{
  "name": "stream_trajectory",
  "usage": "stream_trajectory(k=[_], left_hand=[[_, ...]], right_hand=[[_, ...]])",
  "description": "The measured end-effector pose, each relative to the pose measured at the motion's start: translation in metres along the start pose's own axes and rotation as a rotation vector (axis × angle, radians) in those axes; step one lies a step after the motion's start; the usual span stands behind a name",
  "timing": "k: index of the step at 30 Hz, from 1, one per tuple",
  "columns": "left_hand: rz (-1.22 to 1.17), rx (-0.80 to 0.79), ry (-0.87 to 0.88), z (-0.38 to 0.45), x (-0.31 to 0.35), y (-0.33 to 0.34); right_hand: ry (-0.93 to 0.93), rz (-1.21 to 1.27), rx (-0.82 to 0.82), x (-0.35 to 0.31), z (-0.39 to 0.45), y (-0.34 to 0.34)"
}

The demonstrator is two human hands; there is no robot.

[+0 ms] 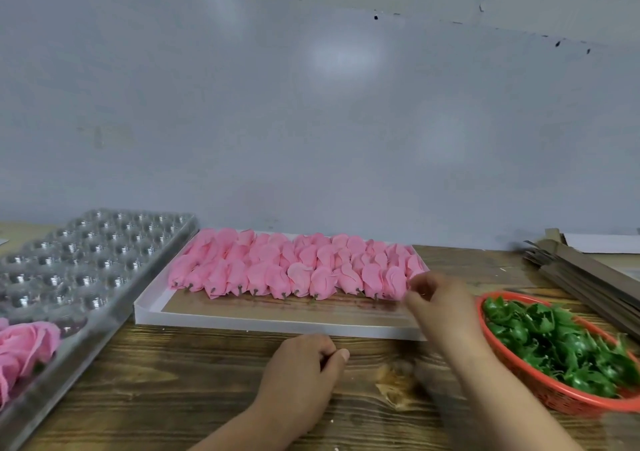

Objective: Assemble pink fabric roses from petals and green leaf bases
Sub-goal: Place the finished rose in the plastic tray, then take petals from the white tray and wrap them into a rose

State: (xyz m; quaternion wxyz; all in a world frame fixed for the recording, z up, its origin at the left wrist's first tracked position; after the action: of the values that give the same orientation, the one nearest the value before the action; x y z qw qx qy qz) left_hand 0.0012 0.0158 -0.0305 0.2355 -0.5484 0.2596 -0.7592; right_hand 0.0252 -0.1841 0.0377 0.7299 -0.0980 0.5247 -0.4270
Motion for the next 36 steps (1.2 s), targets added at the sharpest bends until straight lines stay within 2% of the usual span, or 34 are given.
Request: stream_trajectory(k=[2, 5, 9, 18, 24, 36], left_hand=[[0.007, -0.002, 0.006, 0.0, 0.0, 0.0], [0.001, -0.003, 0.009, 0.0, 0.0, 0.001], [-0.01, -0.005, 0.007, 0.001, 0.0, 0.001], [-0.031, -0.002, 0.012, 0.001, -0.002, 0.001], [-0.027, -0.016, 0.017, 0.001, 0.0, 0.001], [-0.011, -0.018, 0.005, 0.001, 0.0, 0.001]], right_hand=[[0.1, -0.124, 0.014, 0.02, 0.024, -0.01], [0.234, -0.307, -0.086, 0.048, 0.048, -0.003], [0.314, -0.421, -0.117, 0.065, 0.062, 0.018], [0.189, -0.642, -0.205, 0.066, 0.07, 0.052], [0.108, -0.78, -0.188, 0.062, 0.072, 0.058], [0.049, -0.84, -0.192, 0.058, 0.073, 0.063]])
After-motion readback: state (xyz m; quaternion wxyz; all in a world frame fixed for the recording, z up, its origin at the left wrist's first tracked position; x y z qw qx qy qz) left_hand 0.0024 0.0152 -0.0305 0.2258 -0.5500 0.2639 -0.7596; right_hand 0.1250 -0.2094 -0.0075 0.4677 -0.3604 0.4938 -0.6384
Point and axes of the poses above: each hand's wrist, its own z-axis towards the middle knuckle, its own y-axis out of the palm, x = y × z, the point moved 9 cm from there along z, towards the middle knuckle, and after that the axes turned 3 degrees about x, right-handed, at the moved point
